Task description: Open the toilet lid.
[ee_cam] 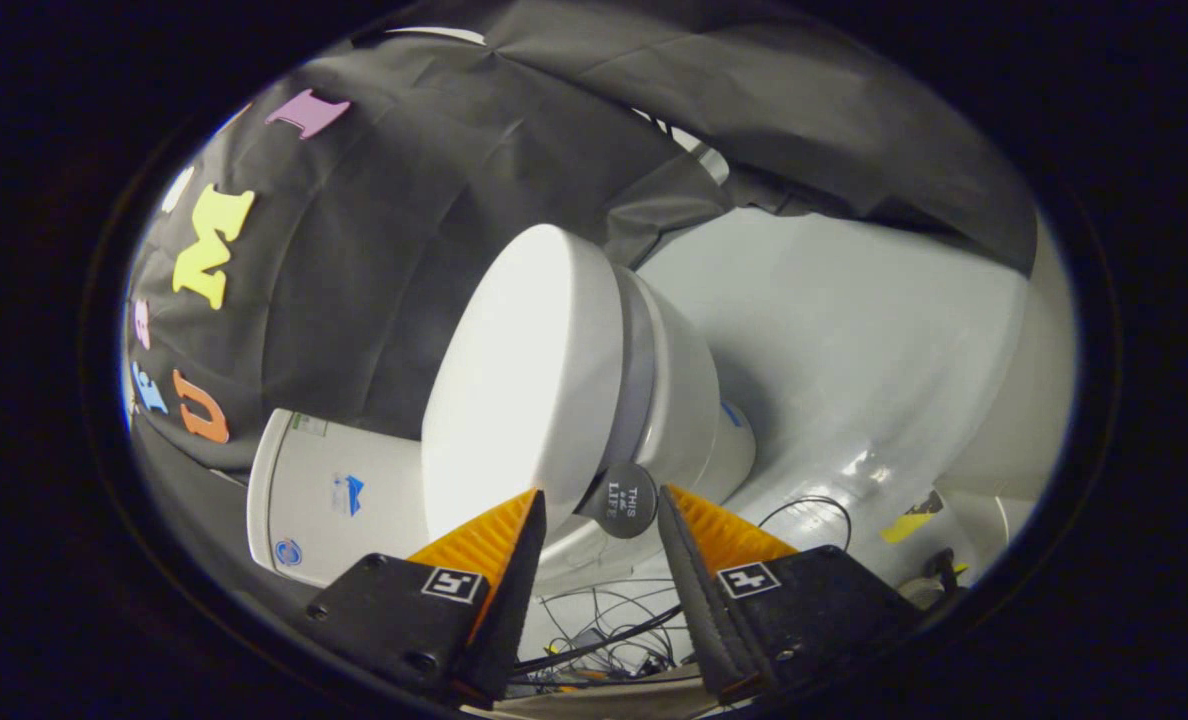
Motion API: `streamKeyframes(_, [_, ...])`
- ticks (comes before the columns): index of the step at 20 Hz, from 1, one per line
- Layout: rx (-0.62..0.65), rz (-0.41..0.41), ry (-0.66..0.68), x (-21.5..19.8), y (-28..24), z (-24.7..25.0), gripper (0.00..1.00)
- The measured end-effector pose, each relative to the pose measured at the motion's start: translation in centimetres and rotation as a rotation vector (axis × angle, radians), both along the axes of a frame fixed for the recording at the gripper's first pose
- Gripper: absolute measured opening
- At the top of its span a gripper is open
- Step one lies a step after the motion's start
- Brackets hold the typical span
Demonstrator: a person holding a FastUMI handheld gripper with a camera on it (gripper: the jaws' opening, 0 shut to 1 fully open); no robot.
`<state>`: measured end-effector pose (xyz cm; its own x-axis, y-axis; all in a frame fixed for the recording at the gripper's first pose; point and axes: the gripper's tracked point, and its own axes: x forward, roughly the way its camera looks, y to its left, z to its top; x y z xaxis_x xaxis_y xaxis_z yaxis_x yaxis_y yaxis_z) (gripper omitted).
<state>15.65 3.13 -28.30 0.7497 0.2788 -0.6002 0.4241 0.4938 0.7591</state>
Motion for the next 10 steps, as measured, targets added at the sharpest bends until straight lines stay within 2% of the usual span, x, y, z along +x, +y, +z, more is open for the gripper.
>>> streamKeyframes(3, [0.071,0.02,0.04,0.1,1.0,-0.9,0.62])
streamKeyframes(5, [0.062,0.024,0.049,0.4,1.2,-1.3,0.55])
streamKeyframes(9, [0.051,-0.022,0.064,0.7,-0.2,-1.5,0.37])
streamKeyframes(10, [0.063,-0.04,0.053,0.7,-0.4,-0.9,0.28])
